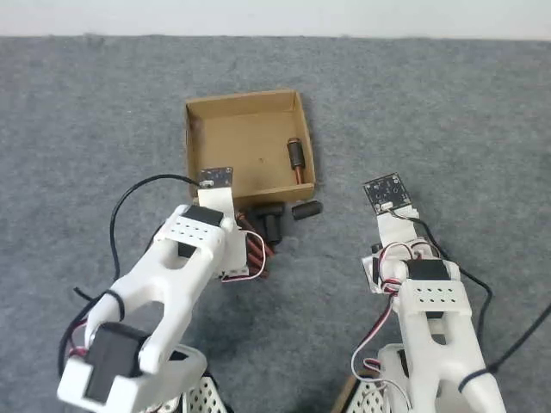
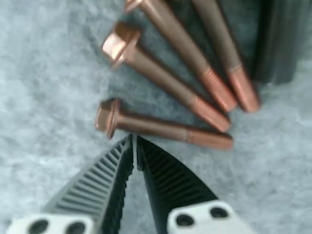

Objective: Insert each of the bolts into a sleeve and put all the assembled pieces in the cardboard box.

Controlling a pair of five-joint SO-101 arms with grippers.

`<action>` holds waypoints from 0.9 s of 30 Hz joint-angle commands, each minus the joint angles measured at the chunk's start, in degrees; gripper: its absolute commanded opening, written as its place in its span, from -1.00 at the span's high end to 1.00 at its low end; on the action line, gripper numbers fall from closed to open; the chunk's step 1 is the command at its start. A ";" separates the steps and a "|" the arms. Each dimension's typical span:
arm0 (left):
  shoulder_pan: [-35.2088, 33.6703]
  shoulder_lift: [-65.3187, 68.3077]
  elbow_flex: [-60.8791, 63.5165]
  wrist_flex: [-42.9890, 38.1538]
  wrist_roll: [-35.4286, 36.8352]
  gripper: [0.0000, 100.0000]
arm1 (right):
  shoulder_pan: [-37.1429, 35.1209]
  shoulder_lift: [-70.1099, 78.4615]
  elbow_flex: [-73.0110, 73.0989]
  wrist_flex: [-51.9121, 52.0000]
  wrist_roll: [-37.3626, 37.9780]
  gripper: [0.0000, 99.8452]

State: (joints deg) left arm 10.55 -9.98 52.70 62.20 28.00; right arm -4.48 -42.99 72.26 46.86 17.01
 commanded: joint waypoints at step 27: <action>-9.05 -12.84 -3.21 -2.02 8.09 0.98 | 0.22 -2.07 -0.35 -0.75 1.41 0.99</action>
State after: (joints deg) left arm 1.32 -16.22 49.27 59.47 35.30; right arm -4.48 -42.99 72.26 46.86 17.01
